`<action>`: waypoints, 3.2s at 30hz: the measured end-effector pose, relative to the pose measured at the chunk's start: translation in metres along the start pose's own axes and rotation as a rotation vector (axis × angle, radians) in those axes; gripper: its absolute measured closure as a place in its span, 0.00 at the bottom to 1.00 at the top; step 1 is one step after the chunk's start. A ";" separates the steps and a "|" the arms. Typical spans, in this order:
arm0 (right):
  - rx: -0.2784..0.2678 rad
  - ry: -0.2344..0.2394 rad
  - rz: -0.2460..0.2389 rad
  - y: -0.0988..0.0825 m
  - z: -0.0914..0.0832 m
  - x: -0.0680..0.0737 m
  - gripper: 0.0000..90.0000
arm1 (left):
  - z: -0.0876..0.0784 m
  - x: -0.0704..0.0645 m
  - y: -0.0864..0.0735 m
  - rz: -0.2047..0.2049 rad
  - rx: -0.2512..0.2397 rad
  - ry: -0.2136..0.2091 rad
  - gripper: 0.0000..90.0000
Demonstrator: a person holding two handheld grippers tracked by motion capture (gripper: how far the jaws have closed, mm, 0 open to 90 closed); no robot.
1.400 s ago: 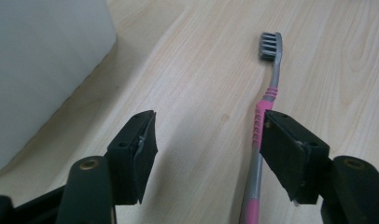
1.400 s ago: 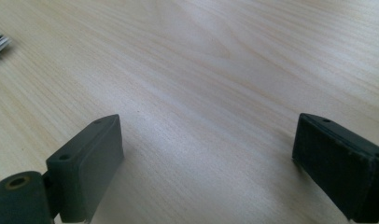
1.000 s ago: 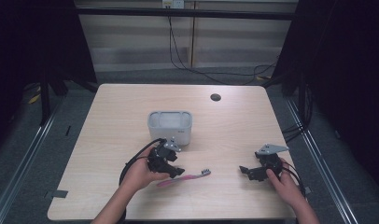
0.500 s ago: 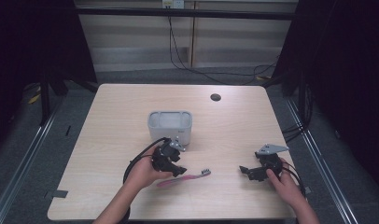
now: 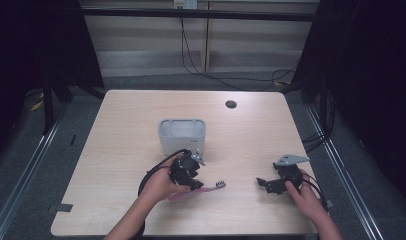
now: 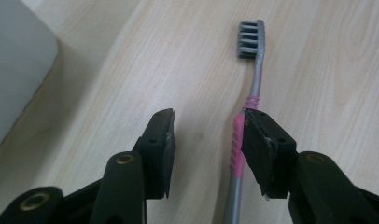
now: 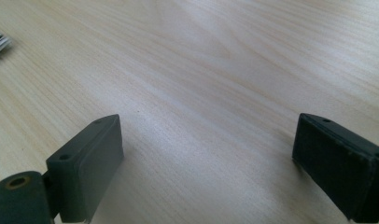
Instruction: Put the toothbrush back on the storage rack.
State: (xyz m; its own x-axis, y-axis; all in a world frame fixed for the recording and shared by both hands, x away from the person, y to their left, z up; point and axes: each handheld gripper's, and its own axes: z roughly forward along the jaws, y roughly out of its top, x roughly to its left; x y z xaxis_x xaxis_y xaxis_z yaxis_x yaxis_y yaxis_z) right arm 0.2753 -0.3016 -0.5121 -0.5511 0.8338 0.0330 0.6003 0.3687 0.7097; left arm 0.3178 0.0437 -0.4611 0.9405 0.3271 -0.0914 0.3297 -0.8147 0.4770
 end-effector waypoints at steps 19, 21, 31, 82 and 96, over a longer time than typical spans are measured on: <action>0.000 0.000 0.000 0.000 0.000 0.000 0.09 | 0.025 -0.018 0.017 0.052 0.066 -0.032 0.77; 0.000 0.000 0.000 0.000 0.000 0.000 0.09 | 0.026 -0.020 0.019 0.066 0.079 -0.024 0.81; 0.002 0.001 0.002 0.000 0.000 0.000 0.09 | 0.025 -0.023 0.023 0.032 0.083 -0.048 0.92; 0.002 0.001 0.001 0.000 0.000 0.000 0.09 | -0.100 0.022 0.013 -0.185 -0.540 0.137 0.92; 0.002 0.001 0.002 0.000 0.000 0.000 0.09 | -0.123 0.037 0.009 -0.232 -0.634 0.190 0.92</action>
State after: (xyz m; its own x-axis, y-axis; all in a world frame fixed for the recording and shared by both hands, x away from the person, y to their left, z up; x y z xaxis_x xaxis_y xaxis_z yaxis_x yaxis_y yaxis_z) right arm 0.2753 -0.3017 -0.5120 -0.5509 0.8338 0.0352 0.6025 0.3682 0.7081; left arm 0.3456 0.1074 -0.3522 0.8020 0.5839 -0.1258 0.3549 -0.2964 0.8867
